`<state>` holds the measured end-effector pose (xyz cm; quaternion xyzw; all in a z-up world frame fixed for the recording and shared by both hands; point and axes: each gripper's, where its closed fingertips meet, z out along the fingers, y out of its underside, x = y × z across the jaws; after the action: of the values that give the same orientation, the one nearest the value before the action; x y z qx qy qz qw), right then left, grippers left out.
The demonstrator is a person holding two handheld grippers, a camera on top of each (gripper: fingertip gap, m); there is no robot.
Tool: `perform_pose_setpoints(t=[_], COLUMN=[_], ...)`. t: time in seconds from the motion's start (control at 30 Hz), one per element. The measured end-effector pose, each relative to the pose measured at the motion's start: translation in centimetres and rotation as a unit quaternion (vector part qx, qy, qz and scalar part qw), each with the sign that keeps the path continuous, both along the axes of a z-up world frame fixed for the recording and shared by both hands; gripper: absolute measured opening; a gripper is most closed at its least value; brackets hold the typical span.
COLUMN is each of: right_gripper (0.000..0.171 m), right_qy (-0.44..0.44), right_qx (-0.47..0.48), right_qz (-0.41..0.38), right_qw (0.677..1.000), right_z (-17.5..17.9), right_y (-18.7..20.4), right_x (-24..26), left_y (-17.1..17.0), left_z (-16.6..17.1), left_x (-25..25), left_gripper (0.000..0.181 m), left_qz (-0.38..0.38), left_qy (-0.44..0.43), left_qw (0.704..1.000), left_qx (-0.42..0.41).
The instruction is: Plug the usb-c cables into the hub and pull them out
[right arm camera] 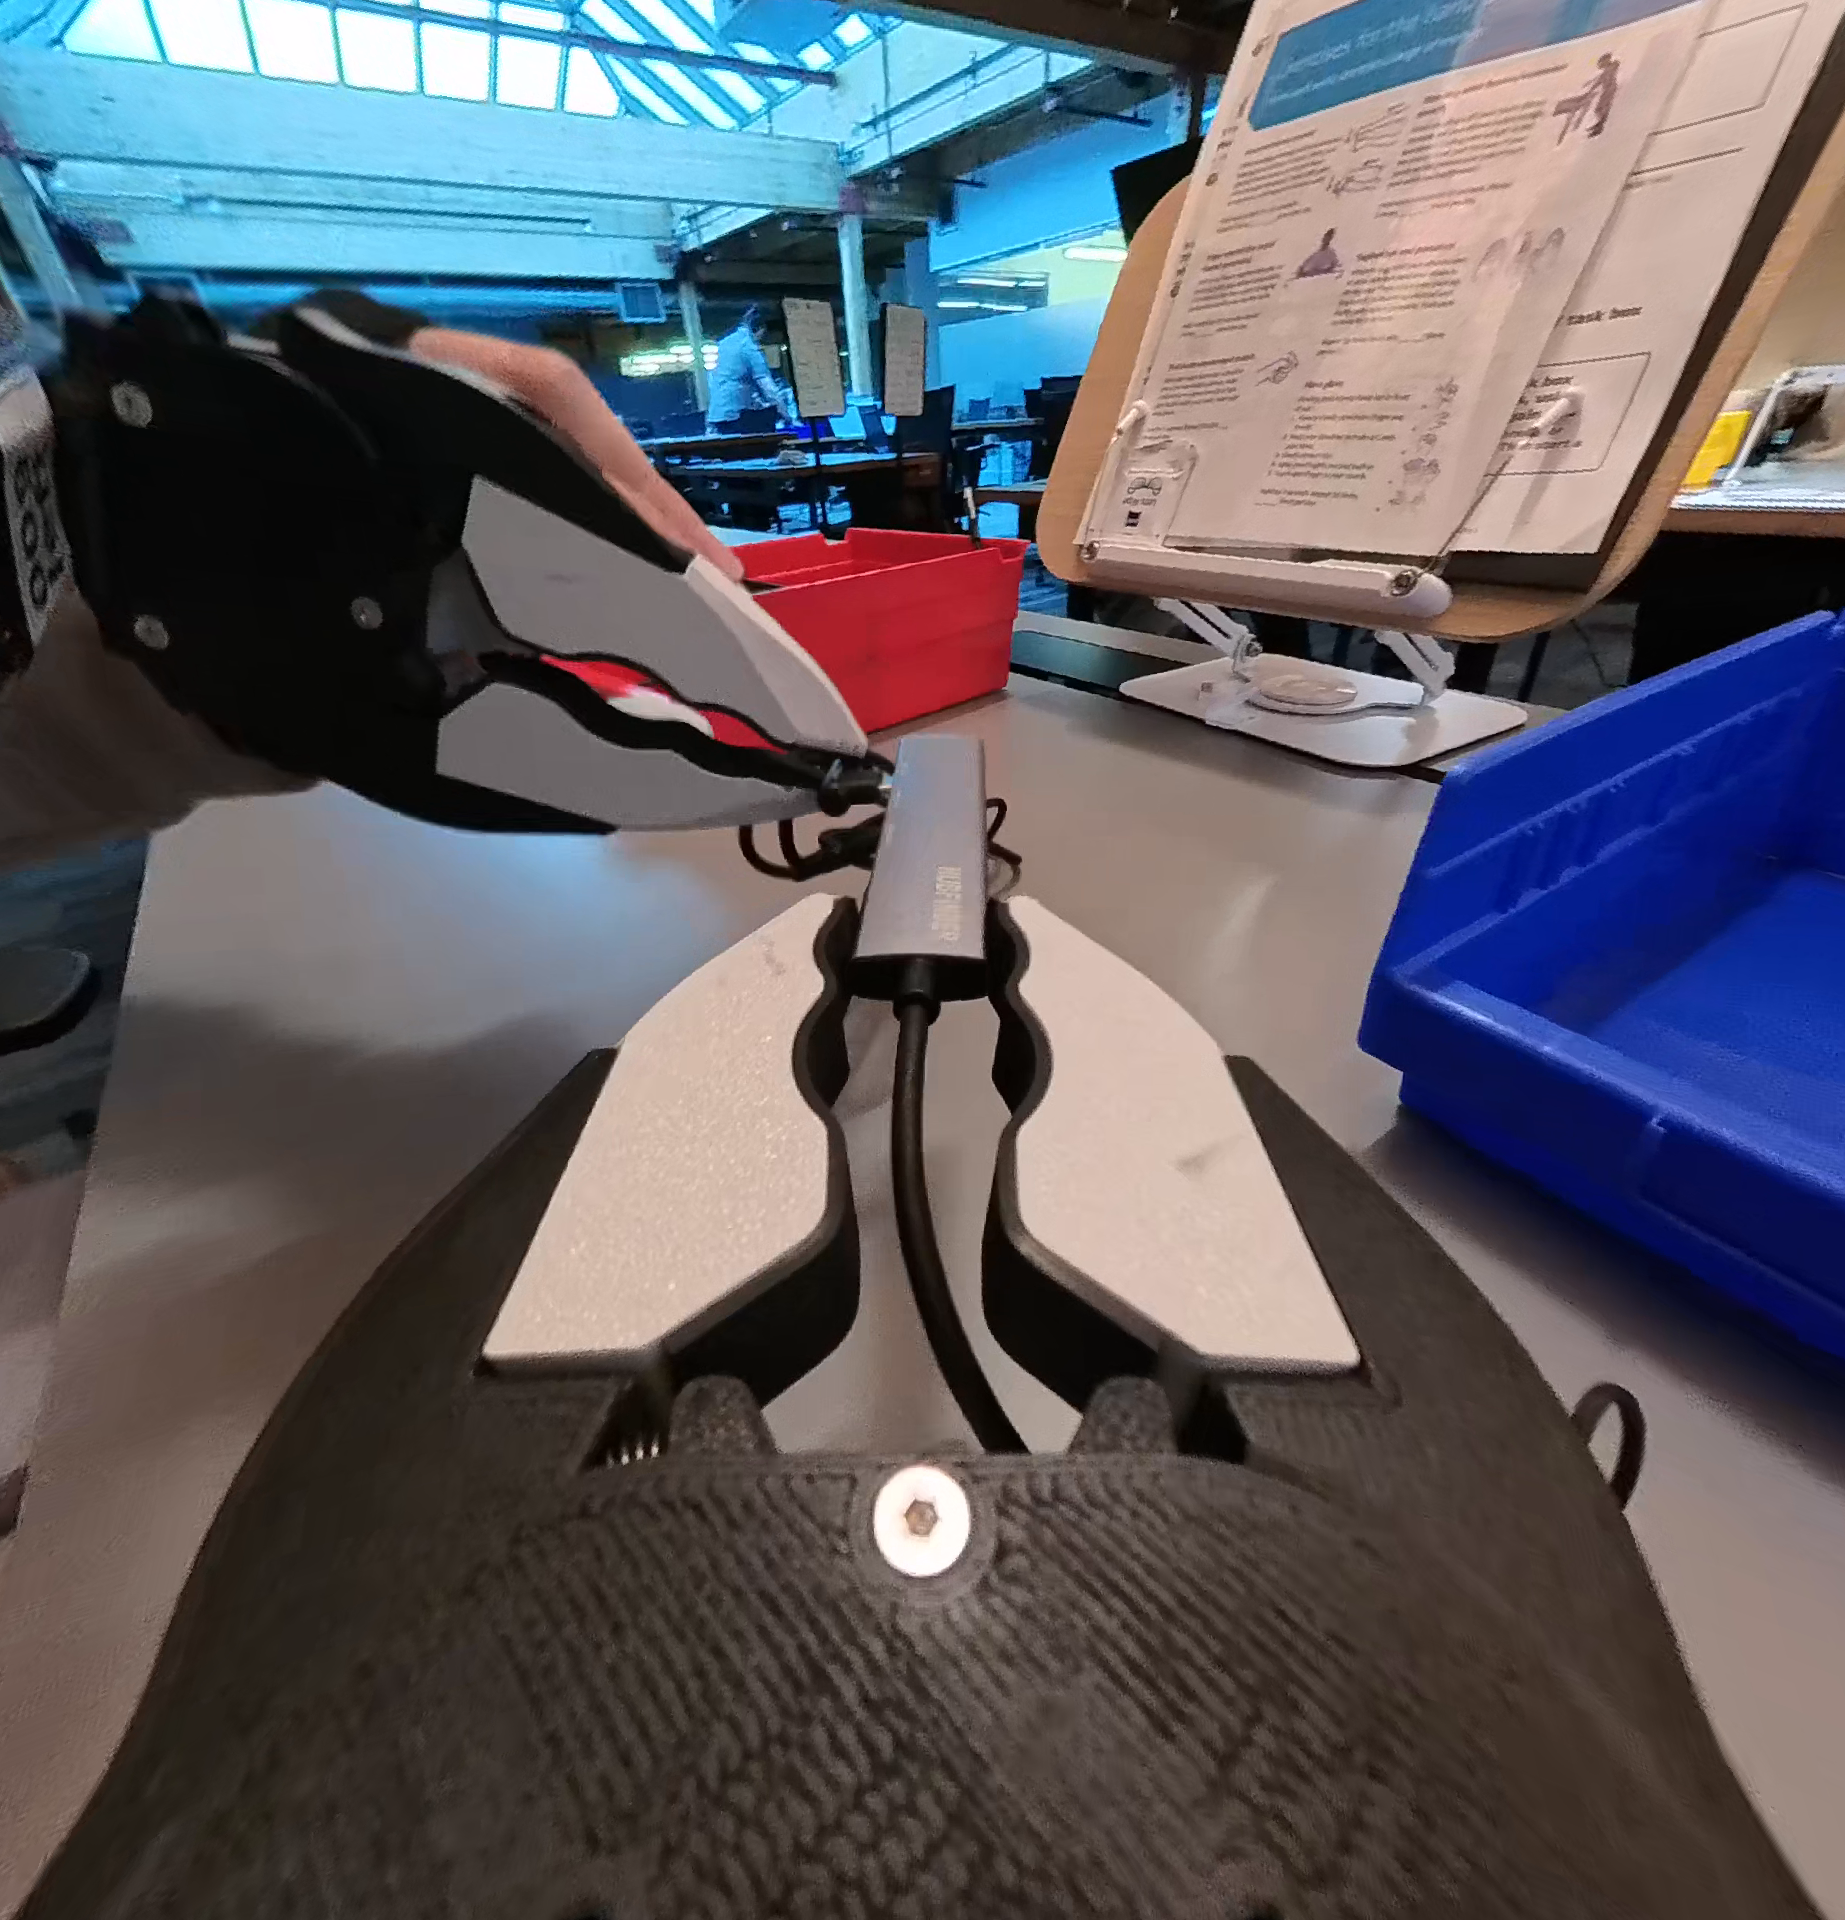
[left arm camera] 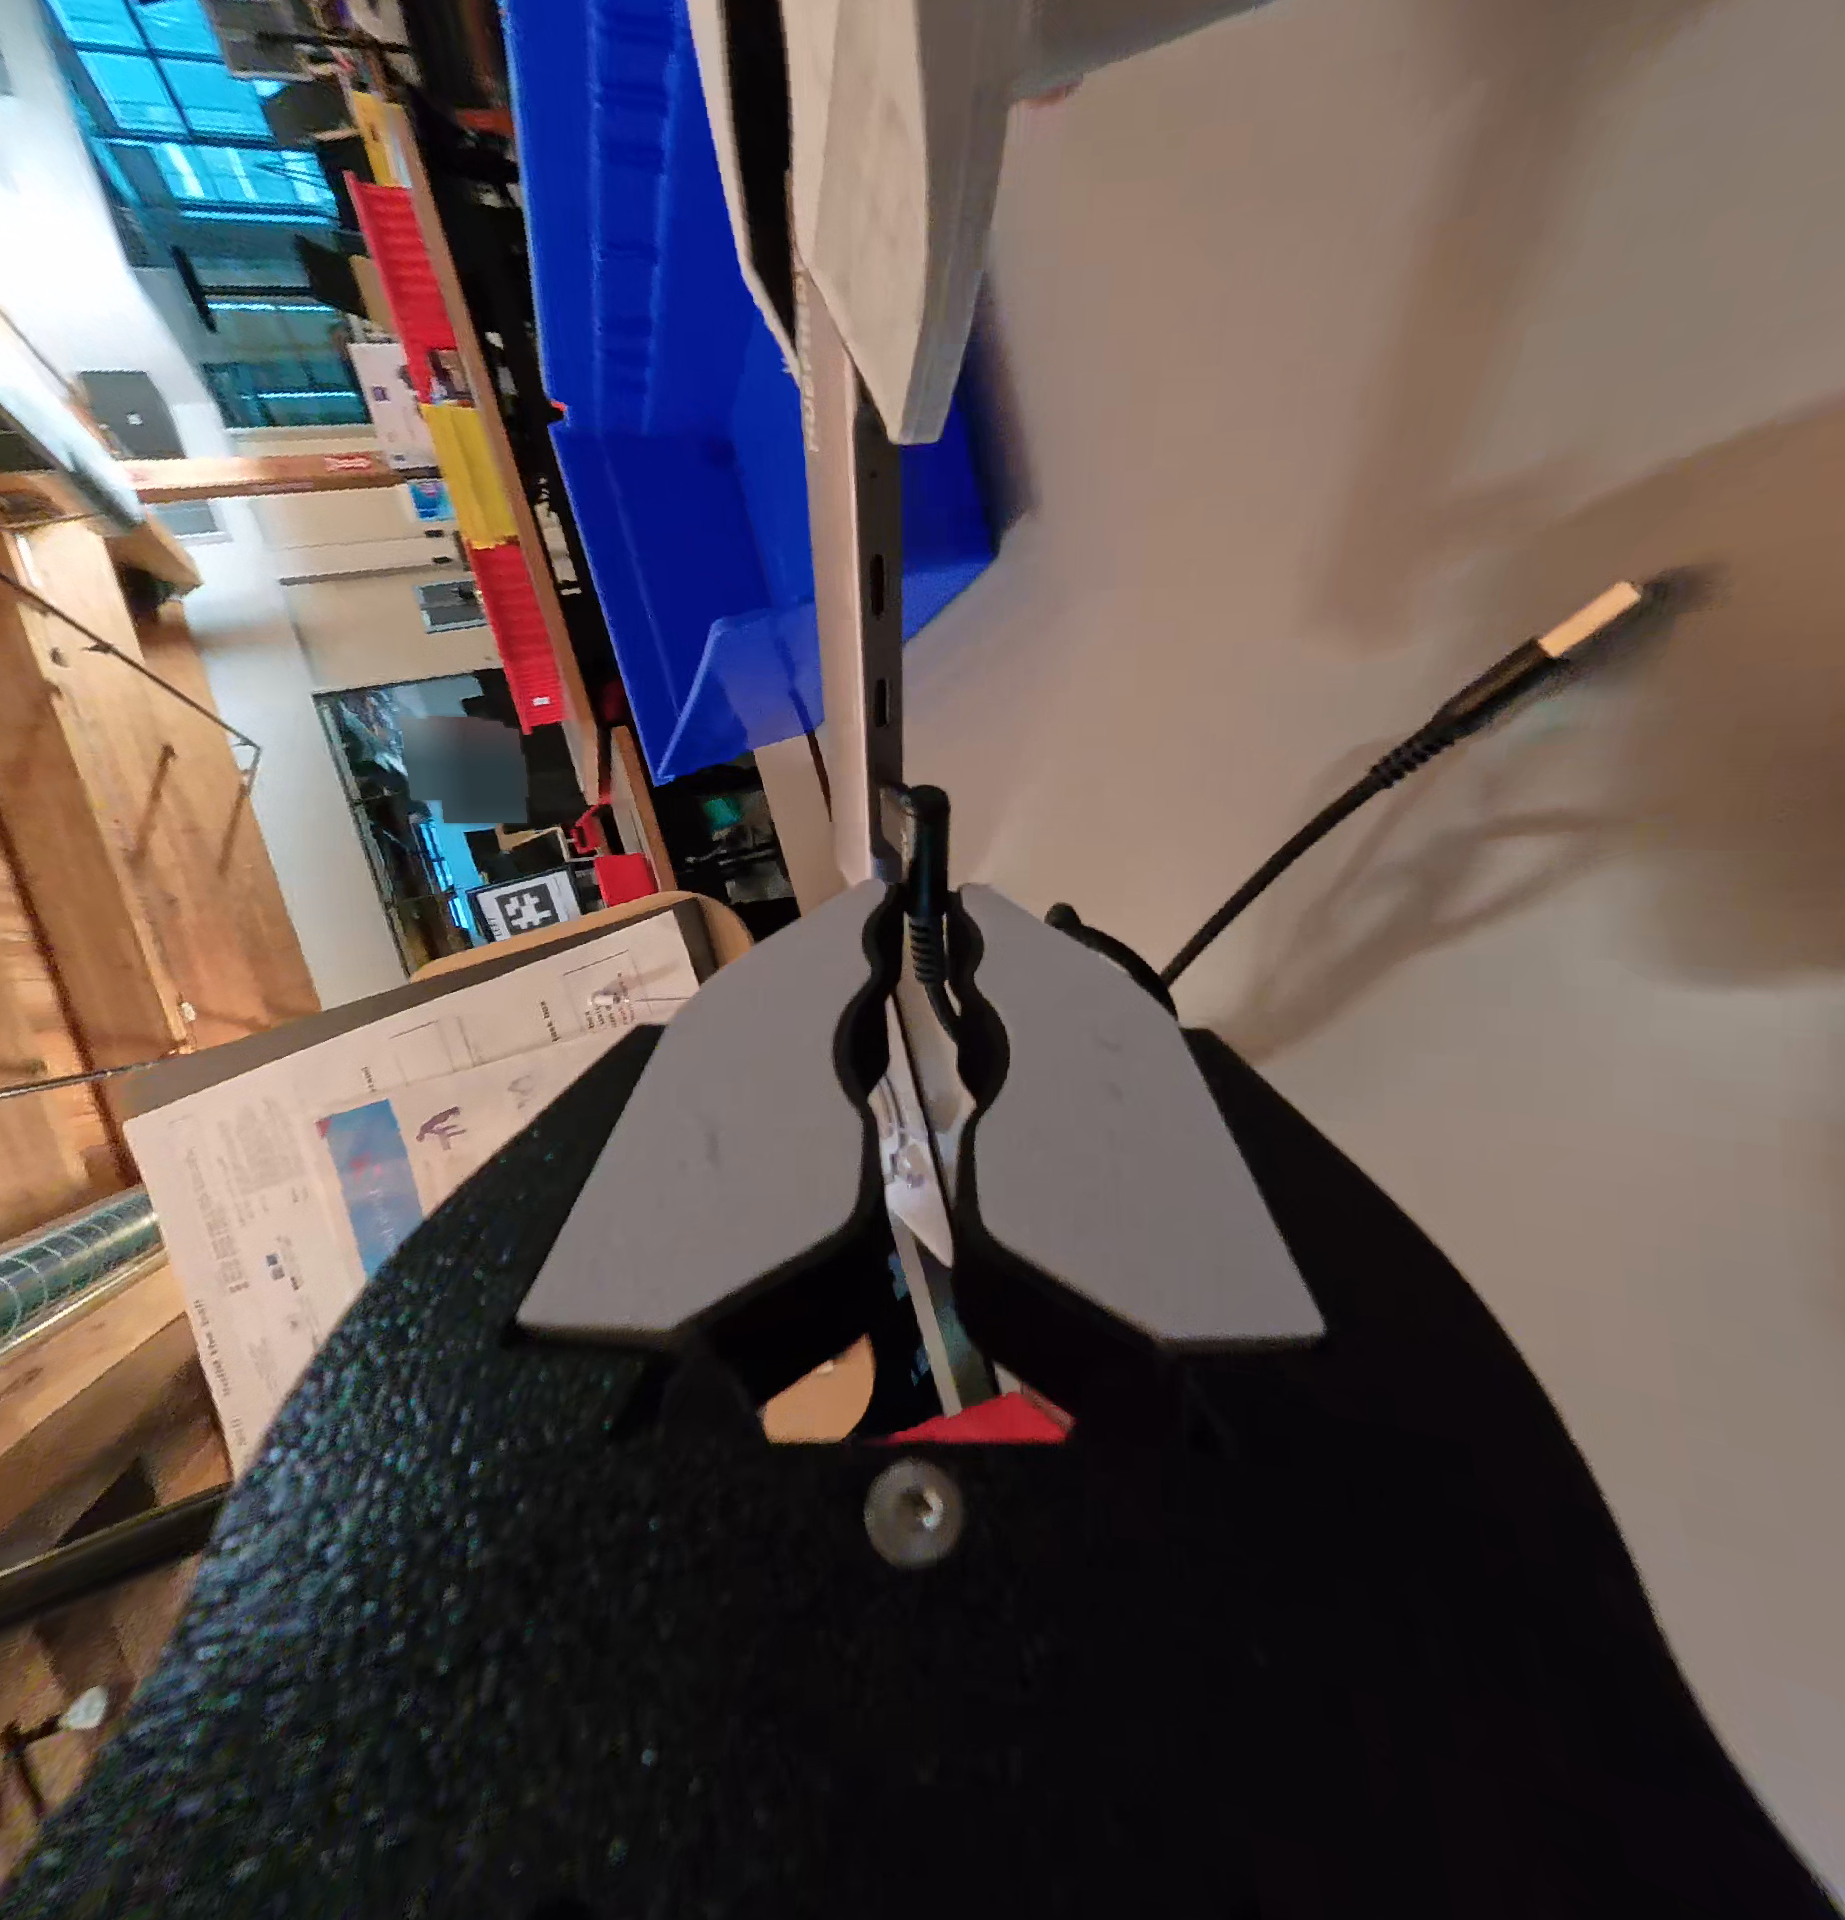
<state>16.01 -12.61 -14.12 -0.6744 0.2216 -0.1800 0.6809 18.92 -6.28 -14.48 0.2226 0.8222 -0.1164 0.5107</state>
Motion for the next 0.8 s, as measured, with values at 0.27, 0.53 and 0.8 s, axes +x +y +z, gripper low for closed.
perform_pose_setpoints(t=[0.27,0.53,0.8], right_gripper=[0.025,0.024,0.024], right_qy=[0.014,0.015,0.028], right_qx=[0.010,0.052,0.038], right_qz=[-0.002,0.006,-0.009], right_qw=[1.000,0.999,0.999], right_z=[0.0,0.8,0.3], right_y=[-0.2,-1.0,-0.9], right_x=[0.2,0.1,0.6], left_y=[-1.2,-1.4,-1.4], left_z=[-0.7,-0.3,0.1], left_x=[-0.1,-0.5,-0.5], left_gripper=[0.013,0.008,0.007], left_qz=[-0.039,-0.053,-0.064], left_qy=[-0.011,-0.037,-0.067], left_qw=[0.997,0.995,0.994], left_qx=[-0.061,-0.081,-0.057])
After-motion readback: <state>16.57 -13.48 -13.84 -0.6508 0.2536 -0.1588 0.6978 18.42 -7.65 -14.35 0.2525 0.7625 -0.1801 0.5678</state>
